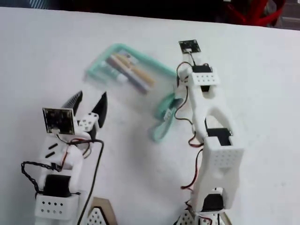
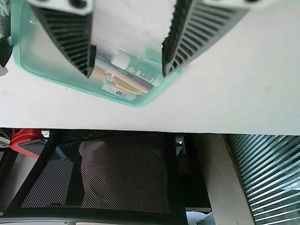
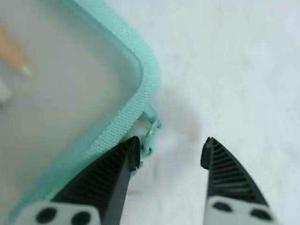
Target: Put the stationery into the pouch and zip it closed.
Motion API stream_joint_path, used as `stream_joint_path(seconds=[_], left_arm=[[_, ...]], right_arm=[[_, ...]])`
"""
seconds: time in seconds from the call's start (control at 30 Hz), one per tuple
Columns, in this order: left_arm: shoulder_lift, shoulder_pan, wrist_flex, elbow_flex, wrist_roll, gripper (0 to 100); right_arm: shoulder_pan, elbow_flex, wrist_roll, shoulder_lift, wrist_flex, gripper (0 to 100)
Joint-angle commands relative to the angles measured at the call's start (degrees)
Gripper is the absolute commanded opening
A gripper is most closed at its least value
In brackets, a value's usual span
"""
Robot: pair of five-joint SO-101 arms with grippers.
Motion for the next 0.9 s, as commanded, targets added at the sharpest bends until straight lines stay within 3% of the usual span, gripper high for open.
stream_joint_path(seconds=[0.0,0.67,0.77,0.87], left_arm=[[-0.5,0.6,-1.5,-0.3,-0.7,23],[-0.5,0.8,-1.5,-0.3,-0.7,23],[-0.5,1.8,-1.3,-0.2,-0.7,23],[-0.5,1.8,-1.2,-0.2,-0.8,23]], right_arm=[[1.0,-2.3,0.0,0.8,-2.5,22.2],[-5.5,-2.3,-0.4,-2.3,-2.8,21.8],[-4.1,-2.3,-0.1,-0.1,-6.2,14.6],[-2.3,-2.4,-0.1,1.2,-7.3,1.4]])
